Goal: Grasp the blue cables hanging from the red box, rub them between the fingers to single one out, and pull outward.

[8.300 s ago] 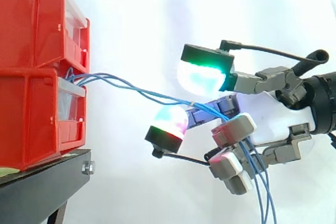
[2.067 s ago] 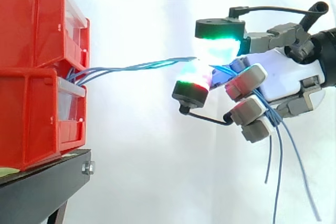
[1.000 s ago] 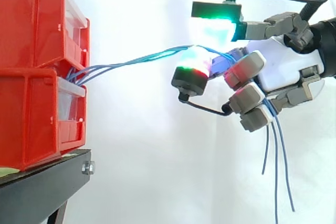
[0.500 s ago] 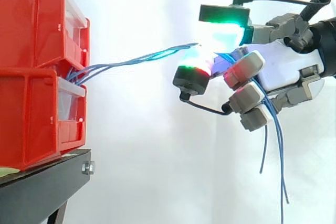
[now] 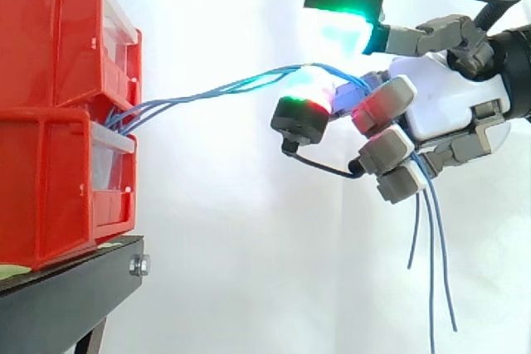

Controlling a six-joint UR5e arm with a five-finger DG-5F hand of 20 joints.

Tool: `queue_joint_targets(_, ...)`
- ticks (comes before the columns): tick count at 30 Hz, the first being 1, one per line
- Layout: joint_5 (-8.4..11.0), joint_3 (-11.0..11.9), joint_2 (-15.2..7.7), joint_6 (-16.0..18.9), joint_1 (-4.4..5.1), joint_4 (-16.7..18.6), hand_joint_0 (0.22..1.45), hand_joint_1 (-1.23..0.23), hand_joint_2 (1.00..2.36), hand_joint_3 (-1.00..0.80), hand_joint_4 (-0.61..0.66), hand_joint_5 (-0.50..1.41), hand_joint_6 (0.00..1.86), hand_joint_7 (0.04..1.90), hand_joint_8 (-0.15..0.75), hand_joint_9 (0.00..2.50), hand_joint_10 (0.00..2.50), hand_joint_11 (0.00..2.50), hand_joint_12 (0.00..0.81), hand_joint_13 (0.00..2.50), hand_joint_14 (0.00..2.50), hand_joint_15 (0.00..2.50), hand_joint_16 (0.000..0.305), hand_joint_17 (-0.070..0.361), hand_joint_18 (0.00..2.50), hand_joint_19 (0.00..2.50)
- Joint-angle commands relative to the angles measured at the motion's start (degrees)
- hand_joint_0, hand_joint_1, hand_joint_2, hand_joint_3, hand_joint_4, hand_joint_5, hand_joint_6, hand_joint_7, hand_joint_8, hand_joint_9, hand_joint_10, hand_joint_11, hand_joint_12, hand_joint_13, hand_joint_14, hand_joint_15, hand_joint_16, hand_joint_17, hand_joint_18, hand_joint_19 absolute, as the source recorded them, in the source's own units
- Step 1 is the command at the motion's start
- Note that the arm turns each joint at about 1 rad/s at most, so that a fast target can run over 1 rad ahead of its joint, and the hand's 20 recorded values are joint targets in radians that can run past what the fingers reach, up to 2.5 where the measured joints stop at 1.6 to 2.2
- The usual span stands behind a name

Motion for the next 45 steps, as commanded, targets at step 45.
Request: queue_joint_targets(45, 0.08, 1.1, 0.1, 0.0, -0.11, -0.8, 0.54, -0.62, 1.0, -0.5, 0.03, -0.12, 0.89, 1.03, 0.301, 1.41, 0.02, 1.09, 0.374, 1.18, 0.03, 0.86, 0.054, 0.12, 0.95, 0.9)
